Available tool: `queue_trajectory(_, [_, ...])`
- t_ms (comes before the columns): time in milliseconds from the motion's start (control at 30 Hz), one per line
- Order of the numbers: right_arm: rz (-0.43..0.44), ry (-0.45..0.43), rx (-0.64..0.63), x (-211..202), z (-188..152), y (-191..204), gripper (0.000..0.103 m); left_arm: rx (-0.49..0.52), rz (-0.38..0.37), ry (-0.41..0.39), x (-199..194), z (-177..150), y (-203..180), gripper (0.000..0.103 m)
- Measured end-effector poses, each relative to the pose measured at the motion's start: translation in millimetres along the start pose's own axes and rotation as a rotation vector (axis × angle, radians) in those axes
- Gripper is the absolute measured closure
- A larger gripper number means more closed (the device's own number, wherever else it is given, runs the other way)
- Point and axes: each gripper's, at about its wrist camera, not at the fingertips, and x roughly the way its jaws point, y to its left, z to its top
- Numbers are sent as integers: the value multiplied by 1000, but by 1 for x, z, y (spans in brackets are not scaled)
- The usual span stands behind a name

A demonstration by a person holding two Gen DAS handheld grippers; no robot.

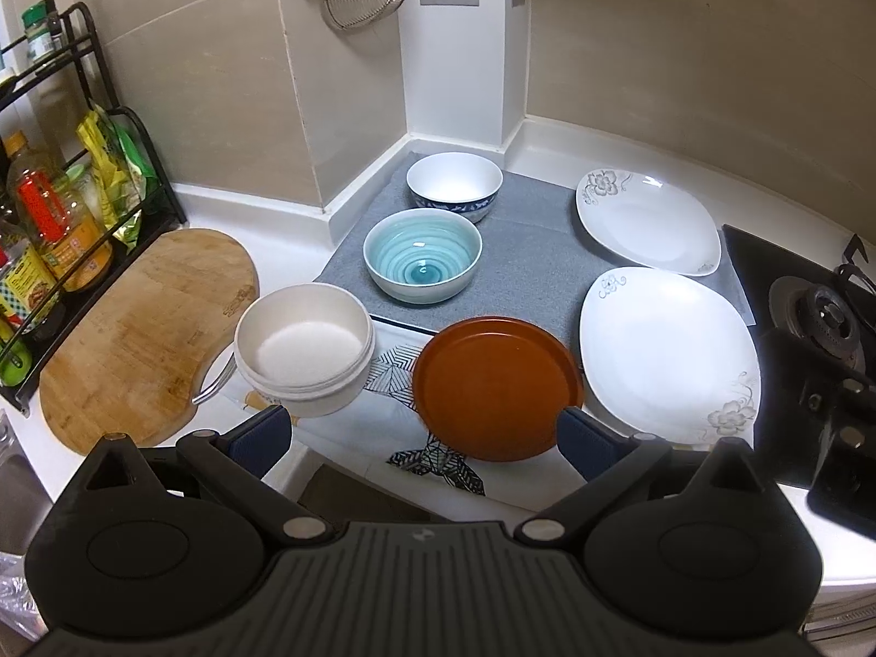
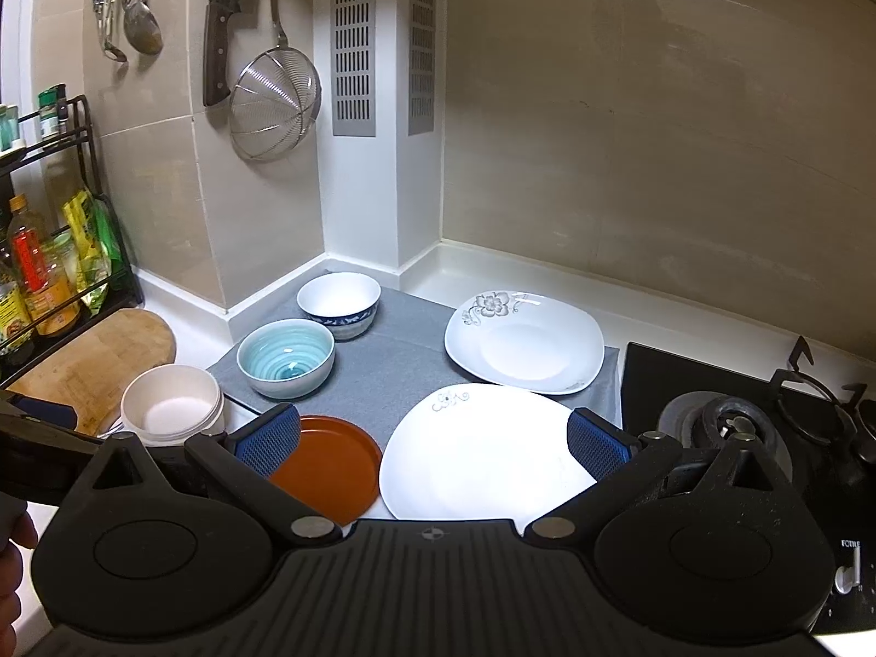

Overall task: Organize plates and bowls
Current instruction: 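Reach the left gripper to the brown plate rim and grasp it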

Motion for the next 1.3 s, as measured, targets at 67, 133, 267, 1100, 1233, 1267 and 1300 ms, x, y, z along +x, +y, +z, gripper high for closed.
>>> queue_trajectory(67, [-16,1,10,2,2,2,0,-4,-6,-9,4,3,7,0])
queue_trajectory(133, [-29,-3,31,4,5,3,0,-15,-16,-16,7,7,14,0])
queue_trajectory(267, [-57,-1,66,7,8,2,0,-21,-46,-18,16,15,28,0])
queue_trajectory(1100, [251,271,-47,175,27,-27,0,-131,-159,295,131,24,32,0])
queue_trajectory(1233, [319,348,-118,215,29,-12,0,-267,-196,361,151,10,39,0])
queue_trajectory(1267, [344,369,-137,223,29,-8,0,-293,-195,369,155,7,40,0])
queue_trajectory(1300, [369,387,-161,231,29,-1,0,-309,-190,375,158,4,41,0])
